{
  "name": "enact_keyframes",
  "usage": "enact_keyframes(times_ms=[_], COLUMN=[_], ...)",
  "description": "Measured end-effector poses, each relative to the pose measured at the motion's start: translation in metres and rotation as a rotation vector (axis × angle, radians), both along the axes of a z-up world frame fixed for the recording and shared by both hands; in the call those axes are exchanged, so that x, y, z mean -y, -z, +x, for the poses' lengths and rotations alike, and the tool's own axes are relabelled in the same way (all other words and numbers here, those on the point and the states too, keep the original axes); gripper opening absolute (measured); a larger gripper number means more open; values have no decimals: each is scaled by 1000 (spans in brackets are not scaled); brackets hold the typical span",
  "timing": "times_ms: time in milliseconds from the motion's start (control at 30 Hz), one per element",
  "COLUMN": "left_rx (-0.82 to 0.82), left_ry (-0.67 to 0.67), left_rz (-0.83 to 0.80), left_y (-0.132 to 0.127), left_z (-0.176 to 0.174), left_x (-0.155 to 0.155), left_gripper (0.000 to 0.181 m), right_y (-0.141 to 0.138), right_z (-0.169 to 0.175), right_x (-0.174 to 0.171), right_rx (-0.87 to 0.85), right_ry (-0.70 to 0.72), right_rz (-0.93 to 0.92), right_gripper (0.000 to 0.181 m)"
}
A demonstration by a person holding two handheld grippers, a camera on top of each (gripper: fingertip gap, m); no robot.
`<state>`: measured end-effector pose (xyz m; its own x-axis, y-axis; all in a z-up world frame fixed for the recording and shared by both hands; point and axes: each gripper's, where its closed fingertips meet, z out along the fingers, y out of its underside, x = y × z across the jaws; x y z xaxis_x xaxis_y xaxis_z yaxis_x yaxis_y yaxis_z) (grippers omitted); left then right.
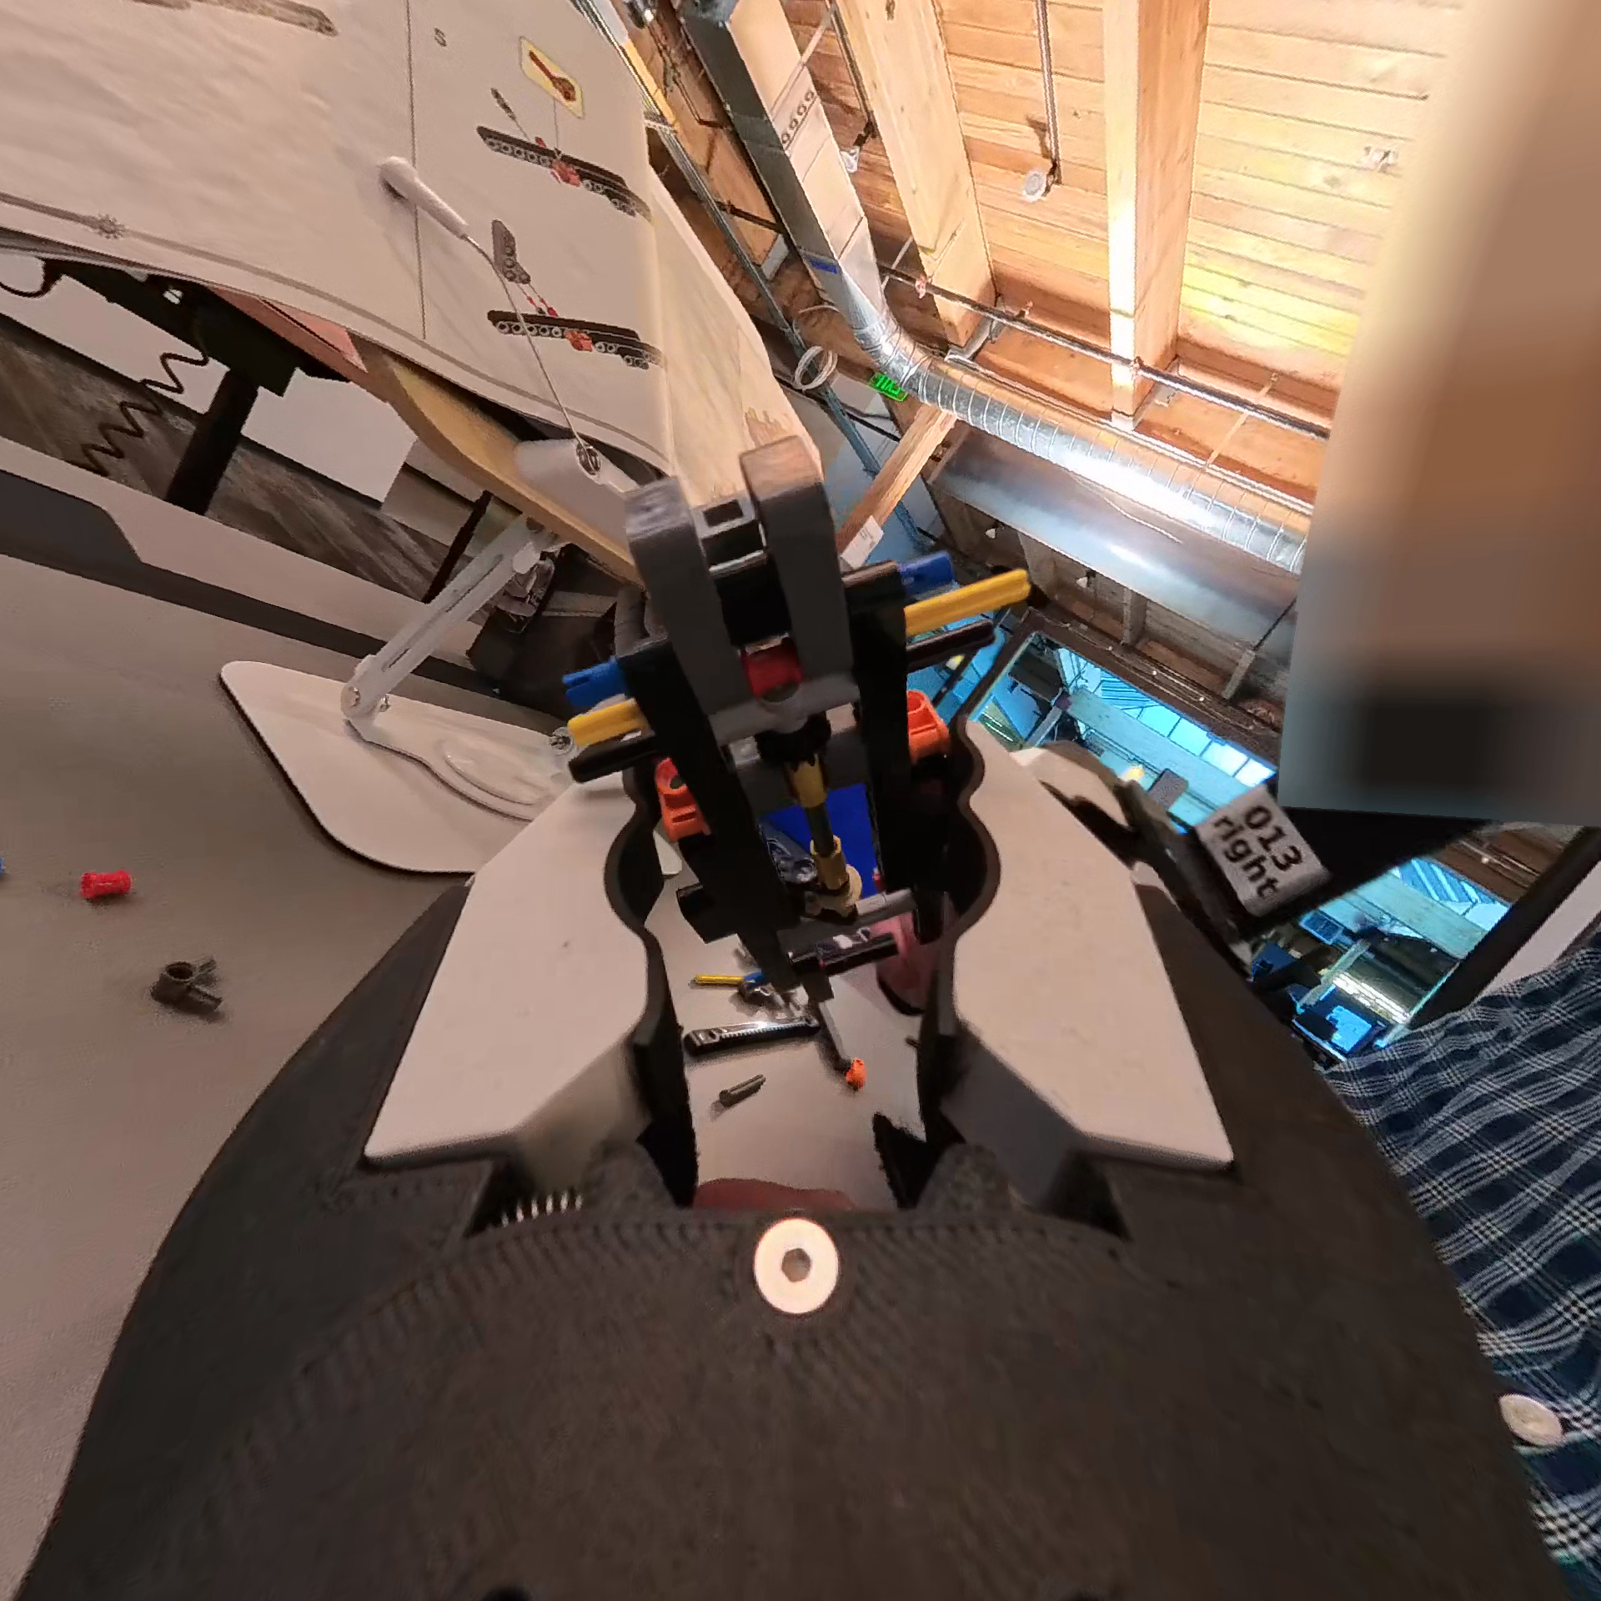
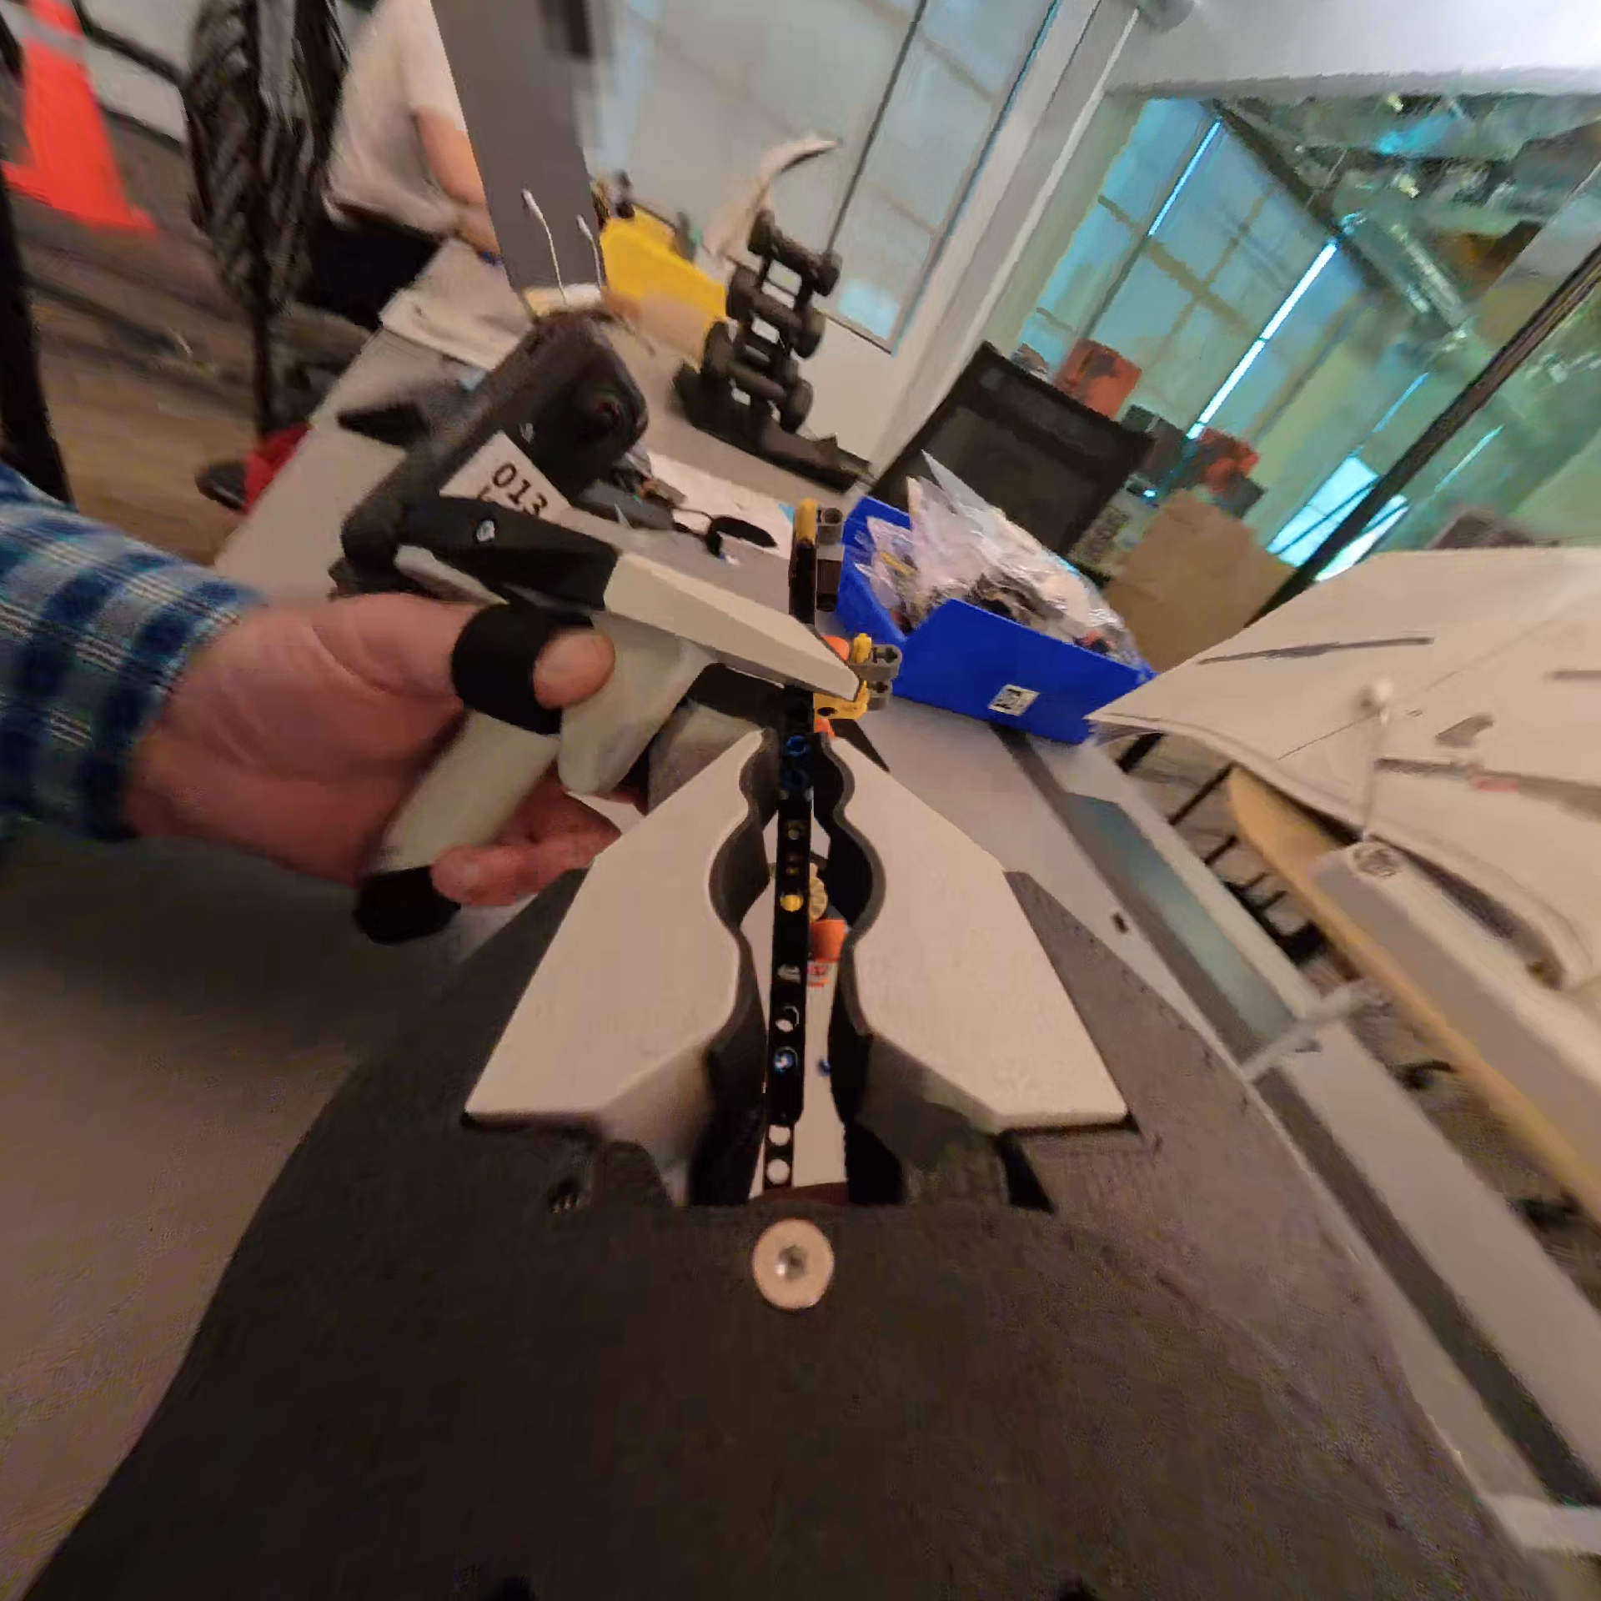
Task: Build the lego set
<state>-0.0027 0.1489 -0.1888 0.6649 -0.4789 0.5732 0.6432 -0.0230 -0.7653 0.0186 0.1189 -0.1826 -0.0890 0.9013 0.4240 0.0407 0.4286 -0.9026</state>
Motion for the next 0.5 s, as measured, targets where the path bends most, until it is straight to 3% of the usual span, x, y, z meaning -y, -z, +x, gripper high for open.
enact_keyframes(times_ms=[33, 300, 367, 500], left_rx=[0, -46, -107, -197], left_ry=[-2, -50, -72, -82], left_rz=[0, -10, -20, -8], left_y=[0, 2, 2, -3], left_z=[0, -7, -8, -6], left_x=[0, -1, -1, 1], left_gripper=[64, 64, 64, 64], right_y=[0, 4, 5, 2], right_z=[0, -6, -6, -3], right_x=[0, -3, -4, -2], right_rx=[4, 101, 131, 92], right_ry=[18, 177, 173, 56], right_rz=[33, 343, 323, 71], right_gripper=[3, 3, 2, 3])
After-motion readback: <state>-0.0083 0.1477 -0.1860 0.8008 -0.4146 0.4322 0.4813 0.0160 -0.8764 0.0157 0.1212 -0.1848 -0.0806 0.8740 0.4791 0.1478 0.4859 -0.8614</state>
